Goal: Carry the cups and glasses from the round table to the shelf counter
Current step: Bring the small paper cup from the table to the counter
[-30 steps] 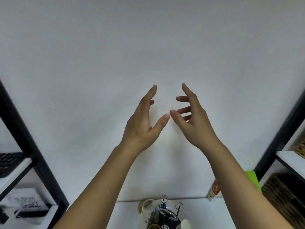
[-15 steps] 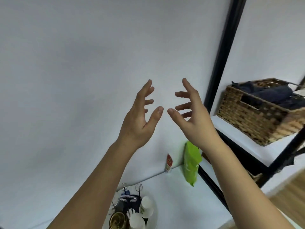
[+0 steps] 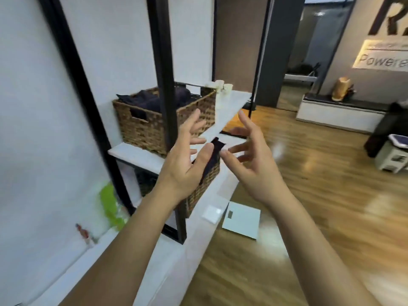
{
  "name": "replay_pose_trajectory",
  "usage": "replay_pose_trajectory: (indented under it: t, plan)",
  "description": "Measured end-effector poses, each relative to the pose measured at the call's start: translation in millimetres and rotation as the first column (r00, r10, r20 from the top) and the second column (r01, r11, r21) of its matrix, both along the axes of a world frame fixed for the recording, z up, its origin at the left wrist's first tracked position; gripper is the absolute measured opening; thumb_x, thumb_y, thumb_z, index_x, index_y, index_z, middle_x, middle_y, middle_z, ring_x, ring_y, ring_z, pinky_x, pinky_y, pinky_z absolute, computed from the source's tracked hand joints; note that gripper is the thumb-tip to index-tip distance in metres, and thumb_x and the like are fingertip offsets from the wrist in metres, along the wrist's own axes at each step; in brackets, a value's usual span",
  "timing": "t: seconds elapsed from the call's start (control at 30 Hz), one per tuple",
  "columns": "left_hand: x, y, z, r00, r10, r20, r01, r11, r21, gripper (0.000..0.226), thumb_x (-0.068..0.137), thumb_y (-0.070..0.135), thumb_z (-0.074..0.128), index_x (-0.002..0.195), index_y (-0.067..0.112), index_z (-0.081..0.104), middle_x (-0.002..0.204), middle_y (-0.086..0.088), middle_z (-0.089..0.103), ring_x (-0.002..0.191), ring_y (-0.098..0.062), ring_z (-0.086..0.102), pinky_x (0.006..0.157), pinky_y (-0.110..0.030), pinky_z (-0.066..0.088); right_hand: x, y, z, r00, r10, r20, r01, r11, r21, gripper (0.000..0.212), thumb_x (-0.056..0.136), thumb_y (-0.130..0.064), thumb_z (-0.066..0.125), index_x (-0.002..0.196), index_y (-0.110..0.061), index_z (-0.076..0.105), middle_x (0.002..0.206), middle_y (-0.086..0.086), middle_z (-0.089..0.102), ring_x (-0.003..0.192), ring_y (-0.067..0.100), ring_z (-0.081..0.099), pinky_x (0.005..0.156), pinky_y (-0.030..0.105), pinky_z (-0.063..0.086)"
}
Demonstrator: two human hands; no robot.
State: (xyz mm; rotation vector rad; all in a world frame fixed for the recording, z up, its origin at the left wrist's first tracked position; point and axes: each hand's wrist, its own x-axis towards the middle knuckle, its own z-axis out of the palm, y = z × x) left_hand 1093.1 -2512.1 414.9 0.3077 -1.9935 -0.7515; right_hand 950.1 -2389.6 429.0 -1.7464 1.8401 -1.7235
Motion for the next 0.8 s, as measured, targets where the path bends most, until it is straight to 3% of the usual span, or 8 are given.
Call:
replay_pose_trajectory:
  t: [0.2,0.27,0.33,0.43,0.57,0.8]
  plan:
    - [-136,69,-15,0.970,-0.243,0.007,0.242,0.967,0.080,0.061,0.103,0.063,0.044,0.157,0.052,0.018,0.146,0.029,0.049,0.119,0.002,0.062,0.093,-0.009,0.046,-96,107,-23,0.971,-0.235,0.052,0.234,0.972,0.027,0.081,0.091,-0.043,0.069,0.157,-0.039,0.022,0.132,-0.017,0.050,0.094,0.013,0.062,0.075,0.020,0.053]
    - [-177,97,-18,0.942,-0.334,0.025,0.332,0.941,0.067,0.063,0.104,0.057,0.046,0.159,0.043,0.019,0.146,0.022,0.050,0.116,0.004,0.063,0.091,-0.005,0.044,-122,141,-29,0.945,-0.322,0.052,0.321,0.947,0.025,0.081,0.093,-0.032,0.072,0.158,-0.032,0.024,0.131,-0.014,0.051,0.092,0.014,0.062,0.075,0.019,0.052]
    - [-216,123,-21,0.895,-0.444,0.040,0.441,0.895,0.071,0.064,0.104,0.053,0.047,0.160,0.037,0.020,0.150,0.007,0.051,0.115,-0.002,0.065,0.091,-0.008,0.046,-145,172,-33,0.911,-0.407,0.066,0.407,0.913,0.019,0.080,0.093,-0.024,0.072,0.158,-0.025,0.026,0.131,-0.007,0.052,0.090,0.019,0.062,0.074,0.020,0.053]
    - [-268,153,-22,0.835,-0.548,0.043,0.546,0.836,0.046,0.066,0.104,0.047,0.048,0.162,0.028,0.022,0.151,-0.001,0.052,0.114,-0.008,0.067,0.095,-0.017,0.051,-172,213,-39,0.849,-0.518,0.105,0.518,0.855,0.033,0.079,0.093,-0.022,0.072,0.157,-0.023,0.027,0.131,-0.002,0.053,0.090,0.023,0.062,0.076,0.028,0.057]
    - [-344,192,-24,0.748,-0.661,0.055,0.659,0.750,0.050,0.063,0.105,0.048,0.046,0.161,0.033,0.021,0.151,-0.001,0.051,0.114,-0.008,0.067,0.097,-0.029,0.056,-216,264,-47,0.735,-0.668,0.117,0.666,0.743,0.061,0.077,0.094,-0.023,0.071,0.157,-0.024,0.027,0.131,-0.002,0.053,0.090,0.015,0.063,0.073,0.021,0.055]
    - [-484,257,-29,0.553,-0.832,0.056,0.829,0.555,0.071,0.061,0.102,0.055,0.044,0.158,0.036,0.027,0.147,0.004,0.054,0.112,-0.015,0.068,0.097,-0.033,0.055,-315,325,-52,0.518,-0.845,0.132,0.849,0.527,0.044,0.071,0.095,-0.035,0.068,0.153,-0.037,0.027,0.129,-0.014,0.053,0.090,0.003,0.063,0.075,0.017,0.052]
